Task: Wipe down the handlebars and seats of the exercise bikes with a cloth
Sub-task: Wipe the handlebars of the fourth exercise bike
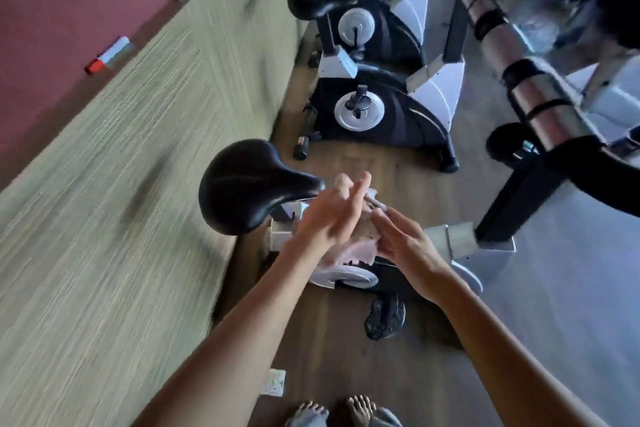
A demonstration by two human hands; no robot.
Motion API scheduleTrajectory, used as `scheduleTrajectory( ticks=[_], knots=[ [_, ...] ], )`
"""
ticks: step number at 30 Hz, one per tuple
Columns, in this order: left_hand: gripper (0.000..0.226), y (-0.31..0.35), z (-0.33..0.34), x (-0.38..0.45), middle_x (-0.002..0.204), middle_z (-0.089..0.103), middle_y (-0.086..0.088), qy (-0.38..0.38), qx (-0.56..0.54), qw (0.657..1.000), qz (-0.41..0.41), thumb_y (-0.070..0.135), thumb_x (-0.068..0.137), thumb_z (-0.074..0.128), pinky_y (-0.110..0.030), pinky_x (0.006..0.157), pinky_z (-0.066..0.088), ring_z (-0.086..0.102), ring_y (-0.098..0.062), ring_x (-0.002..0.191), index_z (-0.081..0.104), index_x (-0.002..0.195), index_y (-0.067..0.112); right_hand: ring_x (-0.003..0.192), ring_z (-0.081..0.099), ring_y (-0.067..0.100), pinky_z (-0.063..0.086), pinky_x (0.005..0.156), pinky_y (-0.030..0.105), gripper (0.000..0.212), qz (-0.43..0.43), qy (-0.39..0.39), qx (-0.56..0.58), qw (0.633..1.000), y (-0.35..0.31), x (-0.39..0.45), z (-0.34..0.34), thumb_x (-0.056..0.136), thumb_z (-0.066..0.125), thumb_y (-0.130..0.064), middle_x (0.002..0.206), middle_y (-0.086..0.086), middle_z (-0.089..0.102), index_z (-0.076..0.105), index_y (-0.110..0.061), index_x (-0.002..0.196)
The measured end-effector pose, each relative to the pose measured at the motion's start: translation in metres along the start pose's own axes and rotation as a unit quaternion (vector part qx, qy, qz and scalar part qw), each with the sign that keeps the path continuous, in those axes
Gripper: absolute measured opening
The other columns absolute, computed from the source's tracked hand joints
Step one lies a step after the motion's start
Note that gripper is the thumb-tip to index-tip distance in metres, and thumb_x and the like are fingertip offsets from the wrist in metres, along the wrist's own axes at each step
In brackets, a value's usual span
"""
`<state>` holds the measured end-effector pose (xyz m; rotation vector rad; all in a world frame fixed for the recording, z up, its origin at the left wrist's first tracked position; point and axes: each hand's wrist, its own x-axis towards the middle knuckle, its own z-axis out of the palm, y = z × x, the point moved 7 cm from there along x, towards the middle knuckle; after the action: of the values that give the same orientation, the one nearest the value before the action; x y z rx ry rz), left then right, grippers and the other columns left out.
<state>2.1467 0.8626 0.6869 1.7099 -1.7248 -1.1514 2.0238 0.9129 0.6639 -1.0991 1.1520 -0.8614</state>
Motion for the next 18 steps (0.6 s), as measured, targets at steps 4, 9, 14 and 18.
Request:
scheduleTrajectory(
  ticks=[4,9,14,18],
  knots=[
    [0.054,0.015,0.026,-0.018,0.108,0.058,-0.001,-0.23,-0.093,0.968,0.027,0.035,0.079,0.061,-0.032,0.088,0.046,0.057,-0.018,0.103,0.042,0.127,0.019,0.087,0.07,0.023,0.058,0.085,0.052,0.016,-0.01,0.152,-0.031,0.988,0.003,-0.039,-0.04,0.101,0.061,-0.031,0.1,0.013,0.076,0.075,-0.026,0.107],
    [0.056,0.045,0.061,-0.044,0.12,0.067,0.001,-0.36,-0.045,0.928,0.084,0.011,0.089,0.075,-0.025,0.094,0.054,0.064,-0.006,0.108,0.049,0.138,0.021,0.077,0.071,0.03,0.06,0.073,0.049,0.023,-0.012,0.326,-0.033,0.945,0.0,-0.112,-0.077,0.103,0.059,-0.036,0.09,0.015,0.076,0.077,-0.021,0.101],
    [0.073,0.087,0.13,-0.077,0.114,0.076,-0.008,-0.442,-0.126,0.88,0.124,0.027,0.061,0.09,-0.044,0.096,0.058,0.072,-0.024,0.108,0.065,0.127,0.012,0.088,0.071,0.017,0.056,0.076,0.032,0.038,-0.04,0.4,0.044,0.914,-0.005,-0.208,-0.095,0.099,0.054,-0.049,0.107,0.005,0.078,0.076,-0.022,0.117],
    [0.066,0.129,0.19,-0.13,0.11,0.077,-0.01,-0.503,-0.158,0.834,0.165,0.018,0.064,0.092,-0.043,0.093,0.059,0.073,-0.026,0.103,0.062,0.122,0.015,0.091,0.065,0.015,0.051,0.08,0.035,0.041,-0.056,0.488,0.038,0.87,-0.002,-0.293,-0.103,0.088,0.071,-0.05,0.097,0.001,0.073,0.071,-0.018,0.114]
  ],
)
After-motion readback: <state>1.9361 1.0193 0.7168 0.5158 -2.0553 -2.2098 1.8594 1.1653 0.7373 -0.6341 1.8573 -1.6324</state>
